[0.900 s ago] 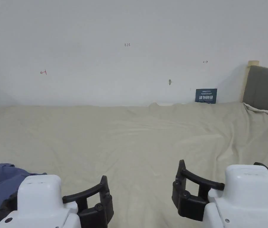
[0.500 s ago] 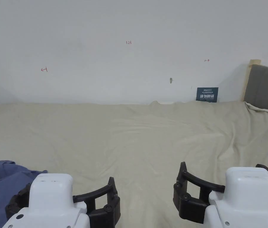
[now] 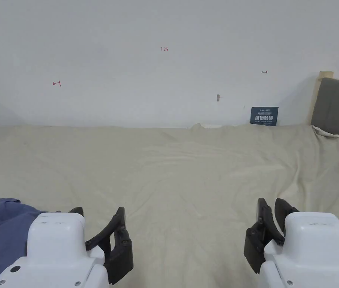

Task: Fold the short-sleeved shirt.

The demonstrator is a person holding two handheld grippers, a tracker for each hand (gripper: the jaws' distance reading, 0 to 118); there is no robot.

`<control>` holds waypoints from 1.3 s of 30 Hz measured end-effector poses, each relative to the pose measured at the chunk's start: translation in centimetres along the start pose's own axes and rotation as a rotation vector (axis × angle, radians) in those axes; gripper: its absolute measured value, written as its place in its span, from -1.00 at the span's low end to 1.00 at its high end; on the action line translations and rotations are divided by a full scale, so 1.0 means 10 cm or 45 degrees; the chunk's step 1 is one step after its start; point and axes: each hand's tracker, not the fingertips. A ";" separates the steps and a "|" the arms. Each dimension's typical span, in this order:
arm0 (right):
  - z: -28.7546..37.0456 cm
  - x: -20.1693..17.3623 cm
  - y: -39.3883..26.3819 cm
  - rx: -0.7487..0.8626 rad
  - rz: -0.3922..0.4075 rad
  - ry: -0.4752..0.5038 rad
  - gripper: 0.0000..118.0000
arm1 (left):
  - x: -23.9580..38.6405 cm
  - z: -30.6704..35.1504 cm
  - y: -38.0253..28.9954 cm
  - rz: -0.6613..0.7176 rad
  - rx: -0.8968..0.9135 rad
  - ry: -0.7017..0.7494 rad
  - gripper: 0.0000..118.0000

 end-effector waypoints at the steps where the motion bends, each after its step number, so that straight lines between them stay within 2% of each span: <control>1: 0.00 -0.01 0.00 -0.003 0.003 -0.007 -0.87 | 0.01 0.00 0.00 -0.010 0.003 0.004 -0.27; 2: 0.00 -0.01 0.00 -0.003 0.007 -0.022 -0.99 | 0.03 0.00 -0.01 -0.026 0.008 0.023 -0.63; 3: 0.01 0.00 -0.01 0.004 0.006 -0.016 -1.00 | 0.05 0.00 -0.01 -0.045 0.017 0.051 -0.78; 6: 0.00 0.01 0.00 0.003 0.015 0.001 -1.00 | 0.04 -0.01 -0.03 -0.070 0.008 0.046 -0.83; 10: 0.03 0.02 -0.02 0.025 0.019 0.004 -1.00 | 0.04 0.00 -0.03 -0.051 0.017 0.045 -1.00; 15: 0.03 0.02 -0.01 0.035 -0.009 -0.011 -1.00 | 0.06 -0.01 -0.02 -0.071 0.028 0.046 -1.00; 27: -0.07 0.00 -0.06 -0.016 0.010 0.011 -1.00 | 0.02 -0.05 -0.04 -0.064 0.001 0.052 -1.00; 33: -0.21 -0.28 0.02 -0.021 -0.004 0.144 -1.00 | -0.27 0.04 0.06 -0.058 0.013 0.174 -1.00; 39: -0.31 -0.87 0.05 -0.012 0.017 0.382 -1.00 | -0.79 0.30 0.13 -0.030 0.023 0.433 -1.00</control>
